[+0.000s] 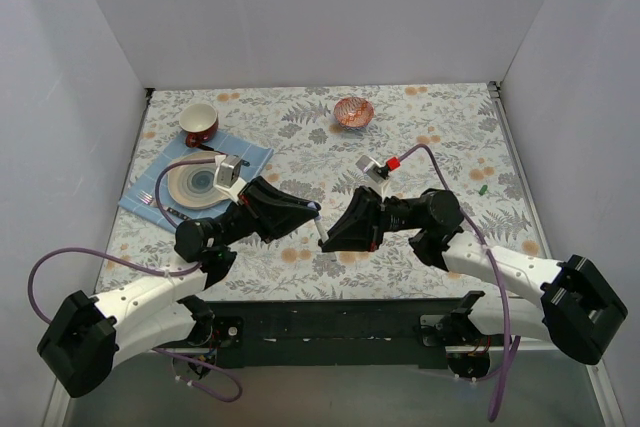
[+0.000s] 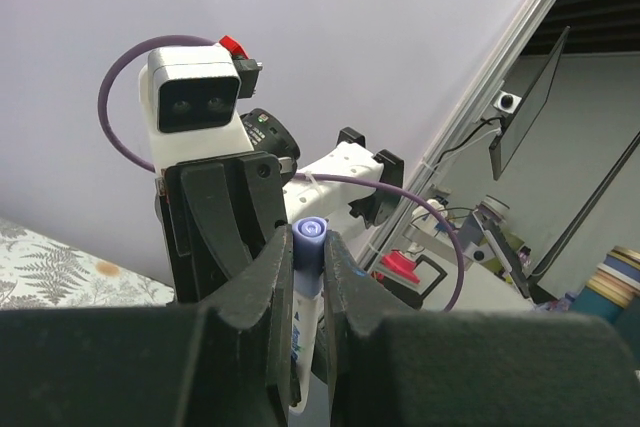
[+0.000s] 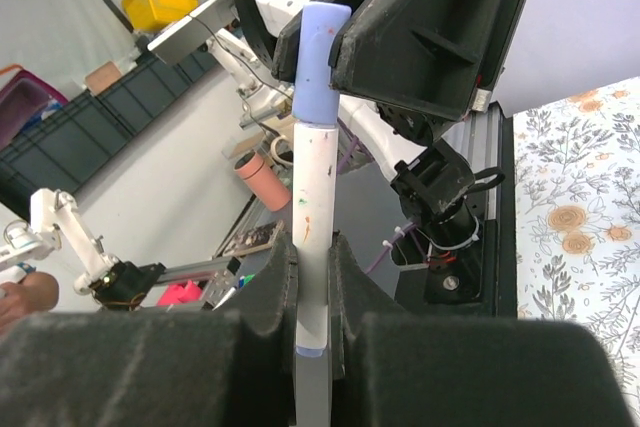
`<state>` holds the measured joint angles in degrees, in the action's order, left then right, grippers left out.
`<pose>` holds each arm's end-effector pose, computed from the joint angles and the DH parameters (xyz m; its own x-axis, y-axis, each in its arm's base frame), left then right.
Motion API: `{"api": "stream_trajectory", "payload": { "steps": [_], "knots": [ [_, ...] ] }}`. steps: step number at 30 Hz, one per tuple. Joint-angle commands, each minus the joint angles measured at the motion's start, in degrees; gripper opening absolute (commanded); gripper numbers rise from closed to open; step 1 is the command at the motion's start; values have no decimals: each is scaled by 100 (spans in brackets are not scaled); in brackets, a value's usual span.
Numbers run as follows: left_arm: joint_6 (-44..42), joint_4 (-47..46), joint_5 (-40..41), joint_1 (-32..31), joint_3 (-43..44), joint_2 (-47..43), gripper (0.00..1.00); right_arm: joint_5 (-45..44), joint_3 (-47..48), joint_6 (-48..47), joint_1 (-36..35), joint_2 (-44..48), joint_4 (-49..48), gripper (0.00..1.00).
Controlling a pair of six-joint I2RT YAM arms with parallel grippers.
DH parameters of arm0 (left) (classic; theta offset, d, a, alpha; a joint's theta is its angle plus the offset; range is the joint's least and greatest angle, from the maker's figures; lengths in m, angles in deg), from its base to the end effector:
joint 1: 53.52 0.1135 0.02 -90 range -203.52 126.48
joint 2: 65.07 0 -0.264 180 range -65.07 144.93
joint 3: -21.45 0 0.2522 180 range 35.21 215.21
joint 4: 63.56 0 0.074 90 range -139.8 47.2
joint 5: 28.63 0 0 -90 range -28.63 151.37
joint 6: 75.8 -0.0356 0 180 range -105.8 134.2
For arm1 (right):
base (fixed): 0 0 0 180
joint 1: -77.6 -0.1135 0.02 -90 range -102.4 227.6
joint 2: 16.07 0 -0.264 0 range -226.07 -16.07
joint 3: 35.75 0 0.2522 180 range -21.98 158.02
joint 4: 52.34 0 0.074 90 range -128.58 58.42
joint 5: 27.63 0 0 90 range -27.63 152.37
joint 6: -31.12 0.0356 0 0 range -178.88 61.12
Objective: Insert the pens into the pen caps
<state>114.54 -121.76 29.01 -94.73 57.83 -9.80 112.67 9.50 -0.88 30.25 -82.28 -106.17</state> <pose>0.1294 -0.1387 0.3147 -0.9395 -0.2818 -0.1947 0.3130 -0.4757 -0.8220 0.1359 0.1879 0.3174 -0.5749 0.1755 -0.7992 -0.7928 -0.3611 0.4910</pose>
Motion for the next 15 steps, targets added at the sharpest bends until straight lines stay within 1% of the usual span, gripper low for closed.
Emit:
{"api": "stream_trajectory", "payload": {
  "steps": [1,6,10,12,15],
  "knots": [
    [-216,868,-1000,-282,-257,11,0,-838,745,-412,252,249,-352,1],
    [-277,1105,-965,-484,-231,107,0,-707,929,-438,341,135,-246,1],
    [-365,1351,-904,-625,-283,134,0,-636,1131,-745,463,214,228,1],
    [-357,1282,-913,-669,-362,169,0,-601,1176,-895,516,241,430,1],
    [-409,1246,-921,-817,-389,317,0,-548,1246,-773,648,215,344,1]
  ]
}}
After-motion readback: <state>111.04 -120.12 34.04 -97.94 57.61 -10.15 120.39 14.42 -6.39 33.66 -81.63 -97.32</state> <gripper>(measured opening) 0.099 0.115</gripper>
